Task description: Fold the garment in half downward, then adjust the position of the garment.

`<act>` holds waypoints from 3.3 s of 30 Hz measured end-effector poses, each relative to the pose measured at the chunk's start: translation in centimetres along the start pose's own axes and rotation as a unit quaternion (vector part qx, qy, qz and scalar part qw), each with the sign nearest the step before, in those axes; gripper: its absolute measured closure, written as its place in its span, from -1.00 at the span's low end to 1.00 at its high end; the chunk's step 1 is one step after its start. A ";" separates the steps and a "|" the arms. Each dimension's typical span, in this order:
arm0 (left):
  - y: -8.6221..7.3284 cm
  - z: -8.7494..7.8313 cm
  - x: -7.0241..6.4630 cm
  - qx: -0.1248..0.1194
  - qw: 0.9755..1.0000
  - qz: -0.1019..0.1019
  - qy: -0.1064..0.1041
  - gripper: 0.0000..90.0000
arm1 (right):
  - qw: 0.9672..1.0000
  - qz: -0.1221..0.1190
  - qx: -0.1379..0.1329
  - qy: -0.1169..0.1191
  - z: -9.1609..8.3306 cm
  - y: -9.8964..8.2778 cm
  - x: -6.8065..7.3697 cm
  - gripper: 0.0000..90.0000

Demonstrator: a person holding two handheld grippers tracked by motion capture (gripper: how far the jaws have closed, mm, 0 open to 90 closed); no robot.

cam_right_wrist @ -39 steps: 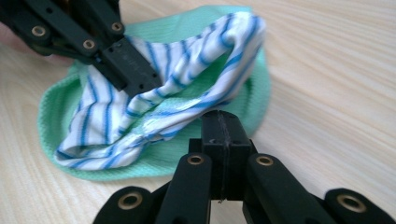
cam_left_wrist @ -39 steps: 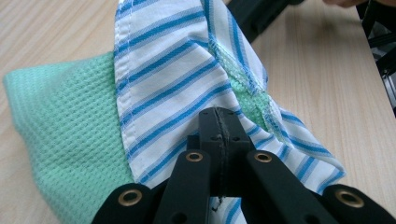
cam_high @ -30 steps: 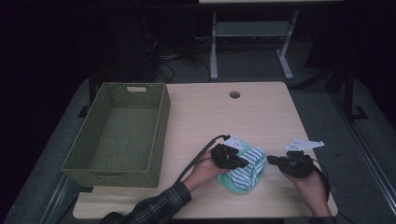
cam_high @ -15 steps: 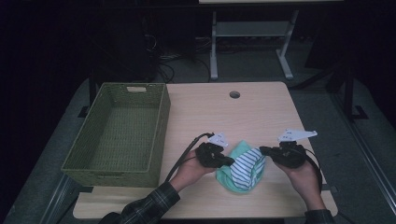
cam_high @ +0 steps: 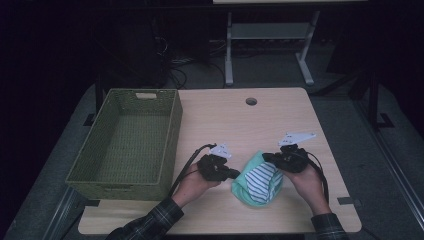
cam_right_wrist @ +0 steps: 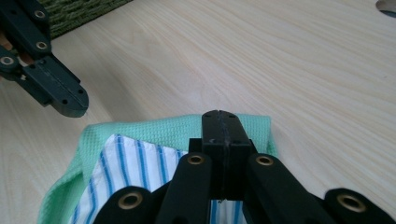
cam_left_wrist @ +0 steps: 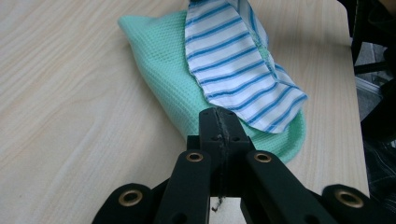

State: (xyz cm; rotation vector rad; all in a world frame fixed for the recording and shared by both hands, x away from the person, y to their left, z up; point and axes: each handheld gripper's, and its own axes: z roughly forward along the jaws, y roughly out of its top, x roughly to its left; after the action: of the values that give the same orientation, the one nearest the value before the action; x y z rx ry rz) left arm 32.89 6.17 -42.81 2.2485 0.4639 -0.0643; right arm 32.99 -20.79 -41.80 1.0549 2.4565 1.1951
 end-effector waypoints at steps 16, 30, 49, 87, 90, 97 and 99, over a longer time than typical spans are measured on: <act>0.5 2.4 -0.2 0.025 1.000 0.015 0.000 0.99 | 0.999 0.026 0.035 0.002 2.4 -0.8 -1.5 1.00; -0.4 3.7 0.3 0.066 0.997 0.019 0.019 0.99 | 0.997 0.028 0.078 0.008 4.0 -2.0 -2.0 1.00; -1.7 2.0 -1.8 0.062 0.998 0.009 -0.012 0.99 | 0.998 0.038 0.047 0.006 3.1 -1.3 -4.9 1.00; 1.4 4.7 6.0 0.057 0.994 -0.047 0.076 0.99 | 0.996 0.025 0.086 0.005 0.2 -5.0 -2.6 1.00; 1.5 4.5 6.1 0.054 0.995 -0.048 0.074 0.99 | 0.996 0.025 0.082 0.004 -0.1 -5.1 -2.4 1.00; 1.3 2.0 4.7 0.048 0.995 -0.040 0.073 0.78 | 0.998 0.036 0.048 -0.016 -1.3 -4.1 -3.7 1.00; 1.1 1.7 4.3 0.039 0.995 -0.047 0.073 0.65 | 0.998 0.040 0.047 -0.017 -1.3 -4.0 -3.9 1.00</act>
State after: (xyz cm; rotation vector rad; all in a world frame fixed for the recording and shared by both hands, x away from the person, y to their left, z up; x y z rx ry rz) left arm 37.51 5.59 -43.97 2.3166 0.6557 0.0337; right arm 33.11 -25.93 -44.40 1.1987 2.4879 1.0836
